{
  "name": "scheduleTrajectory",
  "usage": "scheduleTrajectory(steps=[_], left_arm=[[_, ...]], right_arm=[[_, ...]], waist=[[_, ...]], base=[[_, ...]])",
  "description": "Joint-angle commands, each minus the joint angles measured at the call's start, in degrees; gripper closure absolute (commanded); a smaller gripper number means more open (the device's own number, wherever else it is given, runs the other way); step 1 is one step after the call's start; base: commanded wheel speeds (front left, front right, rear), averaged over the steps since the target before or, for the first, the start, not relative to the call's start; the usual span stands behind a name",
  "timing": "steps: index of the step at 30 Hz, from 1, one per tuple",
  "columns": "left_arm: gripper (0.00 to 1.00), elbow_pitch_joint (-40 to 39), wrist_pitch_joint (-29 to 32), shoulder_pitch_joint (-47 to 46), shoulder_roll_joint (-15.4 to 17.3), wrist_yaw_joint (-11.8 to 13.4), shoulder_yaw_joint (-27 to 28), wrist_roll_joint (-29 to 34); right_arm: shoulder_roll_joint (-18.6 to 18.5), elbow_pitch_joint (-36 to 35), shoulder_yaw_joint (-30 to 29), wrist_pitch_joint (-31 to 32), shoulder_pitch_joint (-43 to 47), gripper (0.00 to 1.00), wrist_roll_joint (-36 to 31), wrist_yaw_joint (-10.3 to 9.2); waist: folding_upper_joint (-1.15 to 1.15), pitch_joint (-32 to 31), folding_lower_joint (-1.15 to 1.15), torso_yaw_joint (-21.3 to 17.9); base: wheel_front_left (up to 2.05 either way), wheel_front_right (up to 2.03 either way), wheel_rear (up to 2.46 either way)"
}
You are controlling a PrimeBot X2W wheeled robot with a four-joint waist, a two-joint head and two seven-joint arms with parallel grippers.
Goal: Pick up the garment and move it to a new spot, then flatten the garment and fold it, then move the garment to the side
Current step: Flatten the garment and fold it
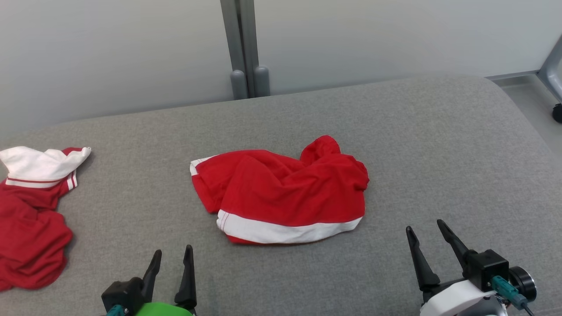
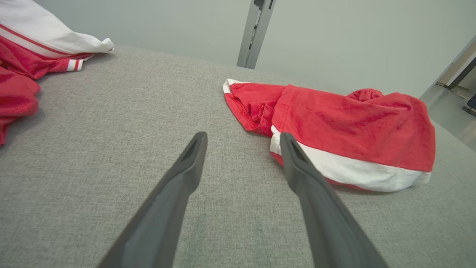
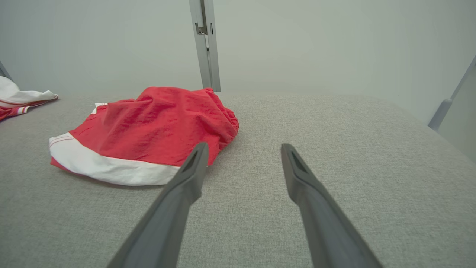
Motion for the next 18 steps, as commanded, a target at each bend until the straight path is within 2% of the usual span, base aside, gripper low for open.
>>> scheduleTrajectory(steps=[1,11,18], left_arm=[[0.00,0.1,-0.1,0.4,0.0,-0.3,0.0,-0.4],[0.00,-0.8,-0.1,-0.6,0.0,-0.3,-0.4,-0.5],[0.00,-2.2,-0.1,-2.4,0.0,-0.3,-1.5,-0.1]], right_arm=[[-0.2,0.2,0.0,-0.1,-0.5,0.00,0.2,-0.06],[-0.2,0.8,-0.2,-0.1,-1.6,0.00,-1.3,-0.06],[-0.2,5.9,-1.4,-0.1,-6.0,0.00,-4.9,-0.06]], waist=[[0.00,0.0,0.00,0.0],[0.00,0.7,0.00,0.0],[0.00,2.9,0.00,1.6]], base=[[0.00,0.00,0.00],[0.00,0.00,0.00],[0.00,0.00,0.00]])
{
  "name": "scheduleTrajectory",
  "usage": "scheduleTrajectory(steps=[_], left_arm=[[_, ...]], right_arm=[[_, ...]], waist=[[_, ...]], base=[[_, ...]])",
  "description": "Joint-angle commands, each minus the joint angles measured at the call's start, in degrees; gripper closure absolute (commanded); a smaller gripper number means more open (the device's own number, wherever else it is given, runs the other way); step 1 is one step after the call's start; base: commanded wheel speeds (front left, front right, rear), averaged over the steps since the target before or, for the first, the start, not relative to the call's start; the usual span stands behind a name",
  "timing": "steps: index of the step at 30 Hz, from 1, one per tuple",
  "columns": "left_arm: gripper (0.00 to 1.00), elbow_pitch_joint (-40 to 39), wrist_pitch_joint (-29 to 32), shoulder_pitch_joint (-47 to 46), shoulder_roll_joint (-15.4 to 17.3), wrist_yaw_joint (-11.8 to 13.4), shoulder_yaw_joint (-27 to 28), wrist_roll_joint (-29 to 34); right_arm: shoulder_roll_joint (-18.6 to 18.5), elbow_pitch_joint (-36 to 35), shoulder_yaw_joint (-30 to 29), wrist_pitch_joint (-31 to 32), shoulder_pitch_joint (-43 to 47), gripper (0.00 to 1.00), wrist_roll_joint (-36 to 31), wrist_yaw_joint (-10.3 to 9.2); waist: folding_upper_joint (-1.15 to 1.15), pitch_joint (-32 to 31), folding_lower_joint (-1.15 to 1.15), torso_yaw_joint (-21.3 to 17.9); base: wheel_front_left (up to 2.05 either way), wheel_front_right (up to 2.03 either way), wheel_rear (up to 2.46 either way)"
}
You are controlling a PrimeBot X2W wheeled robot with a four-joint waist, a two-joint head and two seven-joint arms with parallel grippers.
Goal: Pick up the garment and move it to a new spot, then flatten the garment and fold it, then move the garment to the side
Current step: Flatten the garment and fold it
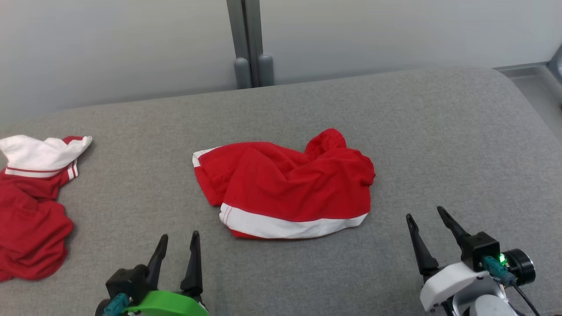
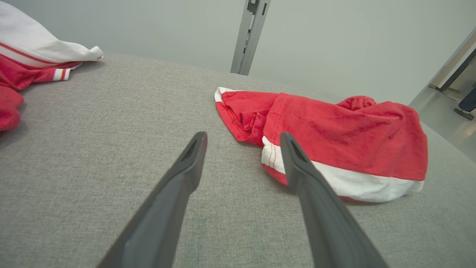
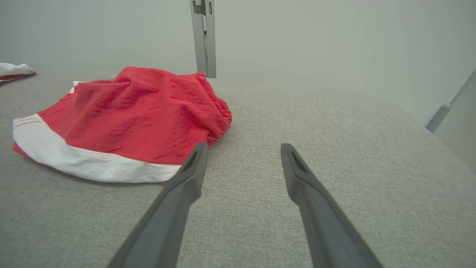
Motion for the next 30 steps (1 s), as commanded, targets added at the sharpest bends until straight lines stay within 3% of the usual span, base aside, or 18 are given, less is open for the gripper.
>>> scheduleTrajectory(steps=[1,15,29,30], left_arm=[[0.00,-0.4,-0.1,-1.3,0.1,-0.3,0.0,0.1],[0.00,-2.9,-0.1,-5.6,0.1,-0.3,-1.0,0.6],[0.00,-3.5,-0.1,-7.5,0.1,-0.2,-2.3,0.0],[0.00,-3.5,-0.1,-7.6,0.1,-0.2,-2.4,-0.1]], right_arm=[[-0.2,1.2,-0.6,-0.1,-1.7,0.00,-1.0,-0.06],[-0.8,19.3,-0.9,-0.1,-16.9,0.00,-7.7,-0.06],[-0.8,33.3,5.6,-0.1,-28.1,0.00,-2.6,-0.06],[-0.7,34.0,6.1,-0.1,-28.6,0.13,-2.0,-0.06]], waist=[[0.00,1.4,0.00,1.1],[0.00,8.6,0.00,6.3],[0.00,11.6,0.00,8.9],[0.00,11.6,0.00,9.0]], base=[[0.00,0.00,0.00],[0.00,0.00,0.00],[0.00,0.00,0.00],[0.00,0.00,0.00]])
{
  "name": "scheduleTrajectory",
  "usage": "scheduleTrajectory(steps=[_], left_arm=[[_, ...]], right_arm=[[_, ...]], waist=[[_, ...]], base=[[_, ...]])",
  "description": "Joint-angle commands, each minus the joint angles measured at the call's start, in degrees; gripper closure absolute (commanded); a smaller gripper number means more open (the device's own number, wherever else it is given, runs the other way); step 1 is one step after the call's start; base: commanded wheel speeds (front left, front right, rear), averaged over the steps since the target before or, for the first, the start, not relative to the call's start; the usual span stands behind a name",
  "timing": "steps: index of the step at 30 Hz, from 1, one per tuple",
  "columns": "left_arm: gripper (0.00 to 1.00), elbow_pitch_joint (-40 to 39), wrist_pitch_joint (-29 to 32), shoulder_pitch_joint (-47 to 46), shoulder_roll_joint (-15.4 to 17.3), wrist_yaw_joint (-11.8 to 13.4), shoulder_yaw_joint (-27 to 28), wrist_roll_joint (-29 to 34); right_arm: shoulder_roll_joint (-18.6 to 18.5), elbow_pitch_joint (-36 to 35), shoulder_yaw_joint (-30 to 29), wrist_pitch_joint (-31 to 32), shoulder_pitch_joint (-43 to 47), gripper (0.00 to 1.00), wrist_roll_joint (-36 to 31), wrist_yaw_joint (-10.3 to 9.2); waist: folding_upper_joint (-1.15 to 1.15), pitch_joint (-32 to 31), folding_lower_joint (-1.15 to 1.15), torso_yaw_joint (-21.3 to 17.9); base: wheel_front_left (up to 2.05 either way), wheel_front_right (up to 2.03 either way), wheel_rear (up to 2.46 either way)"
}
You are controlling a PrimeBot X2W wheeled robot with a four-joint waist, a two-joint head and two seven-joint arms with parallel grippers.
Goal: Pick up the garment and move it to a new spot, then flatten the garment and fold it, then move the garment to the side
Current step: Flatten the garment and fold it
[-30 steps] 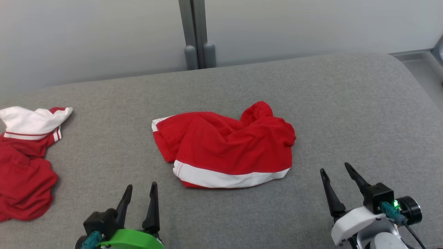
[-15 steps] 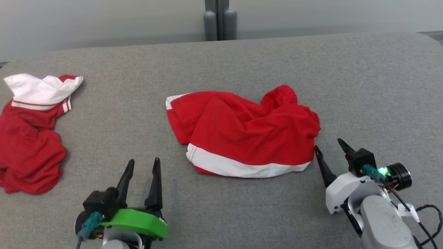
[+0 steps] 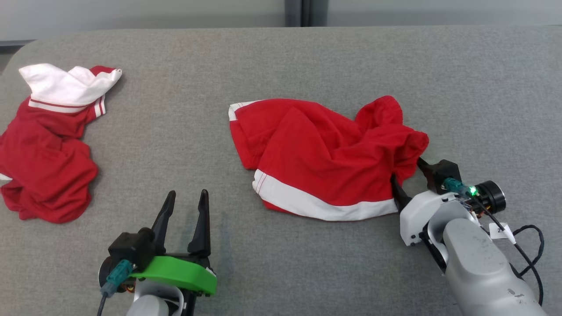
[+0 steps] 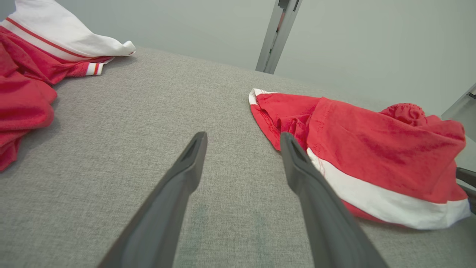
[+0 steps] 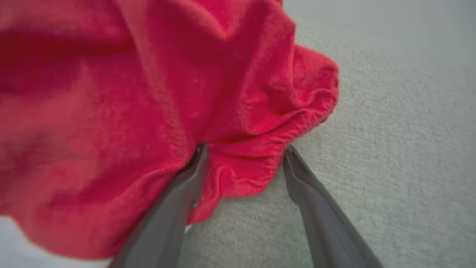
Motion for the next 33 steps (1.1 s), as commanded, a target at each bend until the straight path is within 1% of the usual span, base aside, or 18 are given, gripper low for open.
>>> scheduleTrajectory(steps=[1,2,3,7,11,15,20,23,27,33], left_arm=[[0.00,-0.2,-0.1,-1.0,0.1,-0.2,-0.1,-0.4],[0.00,-0.2,-0.1,-1.0,0.1,-0.2,-0.2,-0.5],[0.00,-0.2,-0.1,-0.9,0.1,-0.2,-0.2,-0.5],[0.00,0.0,-0.1,-0.1,0.1,-0.2,-0.2,-0.5],[0.00,0.1,-0.1,0.9,0.1,-0.2,-0.3,-0.5],[0.00,0.0,-0.1,1.8,0.1,-0.2,-0.2,-0.6],[0.00,0.1,-0.1,3.2,0.1,-0.2,0.2,-0.3],[0.00,0.1,0.0,4.0,0.1,-0.2,0.4,-0.2],[0.00,0.1,-0.1,4.7,0.1,-0.2,0.5,-0.2],[0.00,-0.3,-0.1,4.9,0.1,-0.2,0.5,-0.5]], right_arm=[[0.2,1.0,0.7,0.0,-0.5,0.57,0.9,-0.06],[0.3,1.6,1.2,0.0,-0.8,0.95,1.6,-0.05],[0.4,1.9,1.6,0.0,-1.0,1.00,2.2,-0.05],[0.4,0.4,2.6,0.0,-1.0,1.00,4.1,-0.06],[-0.1,-4.0,2.0,0.0,1.3,1.00,4.4,-0.06],[-0.3,-9.5,-0.3,0.0,4.6,1.00,3.5,-0.06],[0.0,-15.4,-4.1,0.0,10.2,1.00,0.4,-0.06],[0.4,-18.1,-4.6,0.0,13.2,1.00,-0.5,-0.06],[0.7,-23.3,-2.0,2.8,17.0,1.00,0.5,-0.06],[0.7,-35.7,6.9,10.2,21.1,1.00,6.2,-0.06]], waist=[[0.00,0.2,0.00,0.3],[0.00,0.1,0.00,0.4],[0.00,0.0,0.00,0.4],[0.00,-1.0,0.00,0.0],[0.00,-2.4,0.00,-1.0],[0.00,-4.1,0.00,-2.3],[0.00,-6.4,0.00,-3.9],[0.00,-7.5,0.00,-4.6],[0.00,-8.7,0.00,-5.1],[0.00,-8.8,0.00,-4.7]], base=[[0.00,0.00,0.00],[0.00,0.00,0.00],[0.00,0.00,0.00],[0.00,0.00,0.00],[0.00,0.00,0.00],[0.00,0.00,0.00],[0.00,0.00,0.00],[0.00,0.00,0.00],[0.00,0.00,0.00],[0.00,0.00,0.00]])
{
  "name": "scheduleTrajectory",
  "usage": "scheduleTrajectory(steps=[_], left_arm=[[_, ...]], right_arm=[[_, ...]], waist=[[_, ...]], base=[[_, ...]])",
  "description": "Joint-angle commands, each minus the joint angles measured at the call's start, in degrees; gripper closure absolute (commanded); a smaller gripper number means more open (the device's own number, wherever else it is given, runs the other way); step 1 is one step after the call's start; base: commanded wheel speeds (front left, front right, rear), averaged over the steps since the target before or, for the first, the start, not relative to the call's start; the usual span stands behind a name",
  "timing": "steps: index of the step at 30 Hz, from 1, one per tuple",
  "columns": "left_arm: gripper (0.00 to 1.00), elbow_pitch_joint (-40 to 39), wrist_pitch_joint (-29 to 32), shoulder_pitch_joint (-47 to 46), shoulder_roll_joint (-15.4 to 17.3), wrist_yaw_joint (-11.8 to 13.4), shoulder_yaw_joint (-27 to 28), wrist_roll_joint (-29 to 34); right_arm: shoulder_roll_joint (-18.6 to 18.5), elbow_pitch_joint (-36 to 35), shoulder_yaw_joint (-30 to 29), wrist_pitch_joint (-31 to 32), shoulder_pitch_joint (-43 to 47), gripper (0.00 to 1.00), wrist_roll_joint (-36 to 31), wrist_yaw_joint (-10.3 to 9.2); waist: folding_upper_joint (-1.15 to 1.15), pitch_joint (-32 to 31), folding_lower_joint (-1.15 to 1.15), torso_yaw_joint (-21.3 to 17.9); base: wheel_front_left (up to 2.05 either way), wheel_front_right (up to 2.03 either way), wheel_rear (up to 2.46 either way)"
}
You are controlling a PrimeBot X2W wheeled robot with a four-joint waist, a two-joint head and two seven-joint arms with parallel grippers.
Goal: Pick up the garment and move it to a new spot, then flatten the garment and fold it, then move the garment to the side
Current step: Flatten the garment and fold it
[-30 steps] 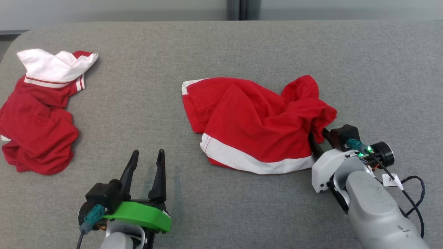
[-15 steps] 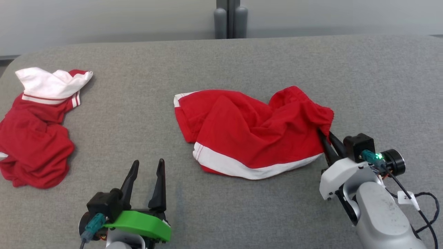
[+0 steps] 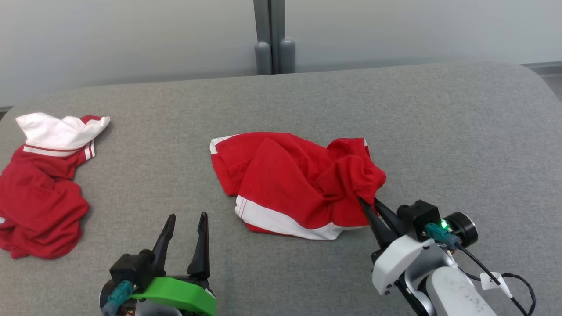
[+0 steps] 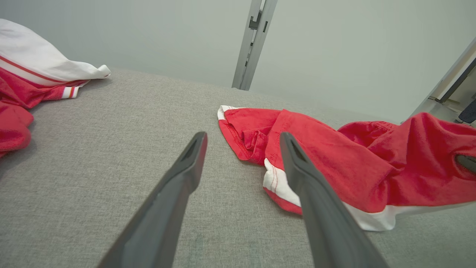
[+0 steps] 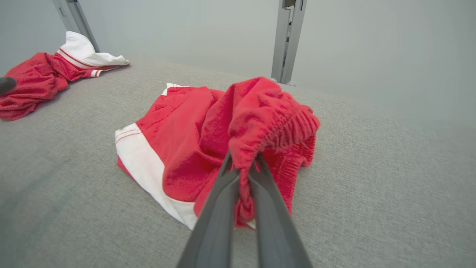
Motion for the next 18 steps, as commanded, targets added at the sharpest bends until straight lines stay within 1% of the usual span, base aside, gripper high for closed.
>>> scheduleTrajectory(steps=[1,4,7,10,18], left_arm=[[0.00,-0.4,-0.1,0.2,0.1,-0.2,0.2,-0.4],[0.00,-0.9,-0.1,-0.8,0.1,-0.2,0.0,-0.6],[0.00,-1.7,-0.1,-1.9,0.1,-0.2,-0.5,-0.7],[0.00,-2.0,0.0,-2.9,0.1,-0.2,-1.0,-0.9],[0.00,-2.6,-0.1,-6.3,0.1,-0.2,-2.5,-1.8]], right_arm=[[-0.2,-2.2,1.2,1.2,0.4,1.00,2.1,-0.06],[-0.2,-4.8,3.0,3.8,-1.7,1.00,2.2,-0.06],[-0.2,-3.5,3.3,5.9,-4.3,1.00,5.2,-0.06],[-0.2,0.2,1.8,7.0,-8.6,1.00,3.3,-0.06],[-0.2,16.2,-8.3,6.5,-19.2,1.00,-4.7,-0.06]], waist=[[0.00,0.4,0.00,0.4],[0.00,1.3,0.00,1.3],[0.00,2.6,0.00,2.8],[0.00,4.0,0.00,4.5],[0.00,8.1,0.00,8.1]], base=[[0.00,0.00,0.00],[0.00,0.00,0.00],[0.00,0.00,0.00],[0.00,0.00,0.00],[0.00,0.00,0.00]])
